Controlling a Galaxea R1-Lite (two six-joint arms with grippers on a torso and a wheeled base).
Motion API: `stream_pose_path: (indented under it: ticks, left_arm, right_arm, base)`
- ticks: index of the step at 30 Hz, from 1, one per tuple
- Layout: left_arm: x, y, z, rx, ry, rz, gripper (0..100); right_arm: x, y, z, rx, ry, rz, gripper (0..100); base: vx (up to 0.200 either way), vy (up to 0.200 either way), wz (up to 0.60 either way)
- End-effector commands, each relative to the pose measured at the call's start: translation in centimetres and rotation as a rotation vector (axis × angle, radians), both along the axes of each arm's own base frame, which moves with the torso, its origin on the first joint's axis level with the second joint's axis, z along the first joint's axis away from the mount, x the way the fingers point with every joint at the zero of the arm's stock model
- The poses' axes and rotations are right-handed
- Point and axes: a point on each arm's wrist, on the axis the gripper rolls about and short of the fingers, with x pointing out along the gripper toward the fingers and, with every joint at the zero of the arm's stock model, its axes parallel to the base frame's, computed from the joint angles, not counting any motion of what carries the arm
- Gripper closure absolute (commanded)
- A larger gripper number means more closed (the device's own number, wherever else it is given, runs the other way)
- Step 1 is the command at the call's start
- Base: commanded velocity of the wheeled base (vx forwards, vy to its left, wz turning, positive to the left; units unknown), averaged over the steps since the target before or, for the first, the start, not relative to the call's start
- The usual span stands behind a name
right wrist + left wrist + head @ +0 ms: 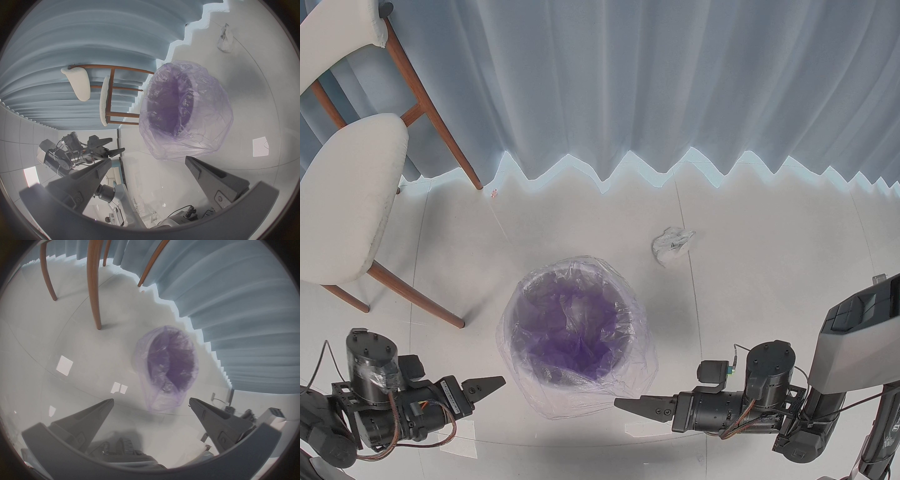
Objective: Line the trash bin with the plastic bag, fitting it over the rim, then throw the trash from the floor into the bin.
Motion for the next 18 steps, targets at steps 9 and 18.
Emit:
stream_pose_path:
  ticks: [9,18]
  left_arm:
    - [5.8,-1.7,-5.0,0.061,-0.034,0.061,0]
    - [9.2,-3.2,-7.5,0.066,-0.041,0.064,0]
  right_arm:
    - [0.0,0.0,0.1,0.006,-0.013,0.0,0]
    - [-0.1,-0.1,0.5,0.011,-0.031,0.002,0]
  base:
    - [0.0,0.0,0.0]
    - [0.0,0.0,0.0]
